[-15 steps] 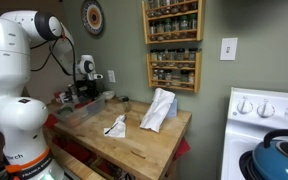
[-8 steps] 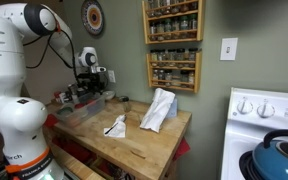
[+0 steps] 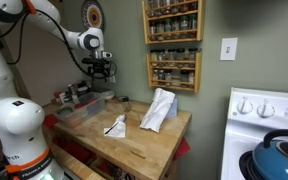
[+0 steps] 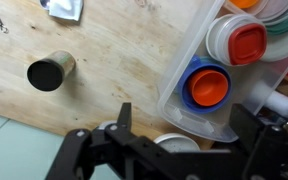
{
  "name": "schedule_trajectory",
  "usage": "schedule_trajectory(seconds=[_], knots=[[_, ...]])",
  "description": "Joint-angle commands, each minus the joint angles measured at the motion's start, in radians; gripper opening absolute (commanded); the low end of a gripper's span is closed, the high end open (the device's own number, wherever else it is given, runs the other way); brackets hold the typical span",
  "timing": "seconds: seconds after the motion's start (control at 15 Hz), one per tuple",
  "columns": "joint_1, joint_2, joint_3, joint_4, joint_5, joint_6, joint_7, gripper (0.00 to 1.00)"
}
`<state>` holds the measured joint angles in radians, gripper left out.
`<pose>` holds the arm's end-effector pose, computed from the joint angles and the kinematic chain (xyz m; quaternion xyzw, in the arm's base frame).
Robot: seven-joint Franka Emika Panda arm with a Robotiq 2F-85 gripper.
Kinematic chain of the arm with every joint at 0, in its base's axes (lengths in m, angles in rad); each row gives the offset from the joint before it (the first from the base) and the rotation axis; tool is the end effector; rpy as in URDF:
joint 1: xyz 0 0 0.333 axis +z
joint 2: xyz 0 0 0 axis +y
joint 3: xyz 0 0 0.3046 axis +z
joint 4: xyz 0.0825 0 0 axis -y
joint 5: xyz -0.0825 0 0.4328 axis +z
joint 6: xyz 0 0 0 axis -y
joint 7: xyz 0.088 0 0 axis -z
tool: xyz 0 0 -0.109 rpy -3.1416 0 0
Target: Put the blue cup and red cup inside the container
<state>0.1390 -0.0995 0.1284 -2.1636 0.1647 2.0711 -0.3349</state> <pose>0.5389 0.1573 0.4037 -0.9639 -0.2580 -0.0056 0.0658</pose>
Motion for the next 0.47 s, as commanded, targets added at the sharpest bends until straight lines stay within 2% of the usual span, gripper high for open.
schedule_trajectory(seconds=[0.0,0.07,0.13,0.4], knots=[[-0.016,-0.104,-0.071,-0.086,0.103,-0.041,-0.252,1.00],[-0.018,-0.115,-0.090,-0.093,0.116,-0.051,-0.288,1.00],[-0.008,-0.063,-0.067,-0.038,0.067,-0.036,-0.192,1.00],[-0.016,-0.091,-0.093,-0.064,0.091,-0.042,-0.261,1.00]])
